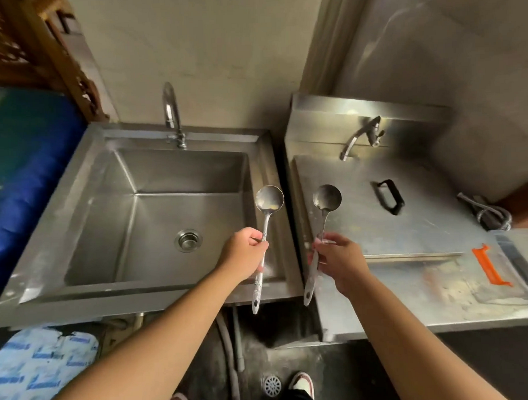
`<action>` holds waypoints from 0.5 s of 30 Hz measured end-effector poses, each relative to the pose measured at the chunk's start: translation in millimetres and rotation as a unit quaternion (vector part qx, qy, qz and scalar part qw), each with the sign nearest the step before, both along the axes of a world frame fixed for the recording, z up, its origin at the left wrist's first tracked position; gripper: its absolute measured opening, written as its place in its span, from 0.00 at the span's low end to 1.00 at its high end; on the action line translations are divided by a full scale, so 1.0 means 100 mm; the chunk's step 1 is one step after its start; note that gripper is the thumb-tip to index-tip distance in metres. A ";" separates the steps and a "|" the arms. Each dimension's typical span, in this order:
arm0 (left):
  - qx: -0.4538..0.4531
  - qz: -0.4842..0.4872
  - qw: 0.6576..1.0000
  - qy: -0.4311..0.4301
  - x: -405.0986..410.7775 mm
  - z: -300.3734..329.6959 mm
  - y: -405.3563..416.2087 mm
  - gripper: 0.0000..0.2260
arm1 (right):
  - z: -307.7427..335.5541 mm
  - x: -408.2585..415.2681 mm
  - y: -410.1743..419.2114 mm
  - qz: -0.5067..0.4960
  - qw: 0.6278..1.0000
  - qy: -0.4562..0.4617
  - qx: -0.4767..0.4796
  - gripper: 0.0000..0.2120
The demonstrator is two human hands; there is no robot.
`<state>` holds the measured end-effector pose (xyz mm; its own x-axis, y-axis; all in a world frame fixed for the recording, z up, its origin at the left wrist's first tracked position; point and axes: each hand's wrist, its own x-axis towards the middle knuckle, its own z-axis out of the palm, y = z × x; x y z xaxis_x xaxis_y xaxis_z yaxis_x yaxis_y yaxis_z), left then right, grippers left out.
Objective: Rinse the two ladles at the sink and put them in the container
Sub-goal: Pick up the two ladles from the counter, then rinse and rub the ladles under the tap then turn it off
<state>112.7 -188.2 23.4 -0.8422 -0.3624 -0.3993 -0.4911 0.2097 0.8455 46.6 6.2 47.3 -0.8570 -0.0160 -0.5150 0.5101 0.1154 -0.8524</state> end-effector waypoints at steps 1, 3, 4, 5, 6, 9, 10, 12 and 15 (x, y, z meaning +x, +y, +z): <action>0.010 0.011 1.000 0.006 0.09 0.04 -0.19 0.03 | 0.05 0.11 -0.21 0.007 1.000 -0.002 -0.015 0.04; 0.035 0.034 0.999 0.021 0.28 0.11 -0.56 0.01 | 0.14 0.32 -0.65 0.017 0.999 -0.005 -0.040 0.03; 0.041 0.044 0.998 0.028 0.36 0.15 -0.72 0.02 | 0.19 0.42 -0.85 0.021 0.998 -0.008 -0.053 0.03; 0.042 0.054 0.997 0.031 0.45 0.20 -0.87 0.03 | 0.22 0.52 -1.04 0.031 0.997 -0.011 -0.068 0.04; 0.046 0.067 0.996 0.034 0.55 0.24 -1.03 0.05 | 0.26 0.62 -1.24 0.043 0.996 -0.017 -0.082 0.05; 0.073 0.096 0.992 0.047 0.77 0.31 -1.40 0.05 | 0.34 0.82 -1.72 0.056 0.992 -0.034 -0.112 0.04; 0.084 0.106 0.990 0.049 0.82 0.33 -1.50 0.04 | 0.36 0.87 -1.86 0.051 0.990 -0.040 -0.123 0.04; 0.103 0.132 0.985 0.052 0.92 0.36 -1.67 0.03 | 0.39 0.94 -2.13 0.038 0.987 -0.051 -0.149 0.05; 0.132 0.164 0.976 0.057 0.98 0.38 -1.89 0.02 | 0.40 0.98 -2.47 0.029 0.984 -0.068 -0.159 0.04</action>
